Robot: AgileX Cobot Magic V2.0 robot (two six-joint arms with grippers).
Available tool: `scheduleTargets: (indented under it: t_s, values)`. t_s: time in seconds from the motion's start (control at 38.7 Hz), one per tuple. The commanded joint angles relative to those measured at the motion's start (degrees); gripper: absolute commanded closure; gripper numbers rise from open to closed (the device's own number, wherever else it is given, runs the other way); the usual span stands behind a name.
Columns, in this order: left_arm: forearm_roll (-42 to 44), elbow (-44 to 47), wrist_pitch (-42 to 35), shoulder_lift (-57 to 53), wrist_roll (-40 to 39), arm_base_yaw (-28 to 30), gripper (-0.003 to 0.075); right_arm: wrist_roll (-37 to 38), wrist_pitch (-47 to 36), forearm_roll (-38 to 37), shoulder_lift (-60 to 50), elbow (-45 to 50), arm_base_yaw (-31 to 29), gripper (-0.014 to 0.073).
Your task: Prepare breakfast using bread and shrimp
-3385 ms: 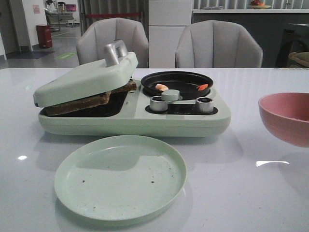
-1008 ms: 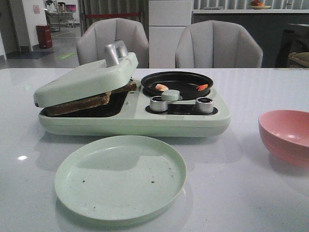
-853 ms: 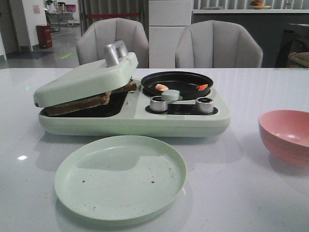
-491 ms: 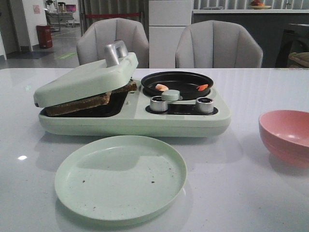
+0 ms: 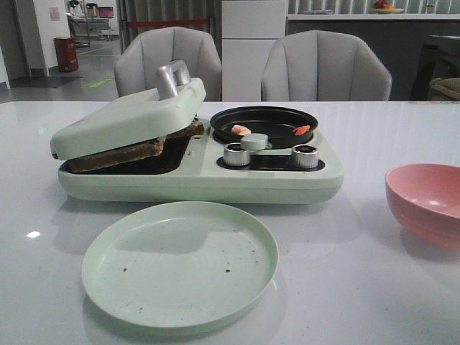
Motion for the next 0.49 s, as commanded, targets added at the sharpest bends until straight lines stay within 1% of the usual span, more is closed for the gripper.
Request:
scheduleTargets:
  t_s: [0.0,0.08,0.16,0.47]
  values:
    - [6.3,-1.6,-4.0,-0.1,-6.1,0.2,0.0618,-0.6,-4.0,-0.3,-0.1,-1.3,0.1,0.0592]
    - [10.6,-1.6,-4.0,-0.1,-9.4,0.2,0.0618,-0.6,-4.0,-0.3,-0.1,-1.3,0.1,0.0578]
    - [13.3,-1.6,-4.0,-0.1,-10.3,0.2,0.062,-0.6,-4.0,-0.3,-0.1,-1.3,0.1,0.0579]
    - [14.1,-1.6,-3.8,-0.1,-11.2,0.2,0.062,-0.6,-4.6,-0.2,-0.1,-1.3,0.1,0.0579]
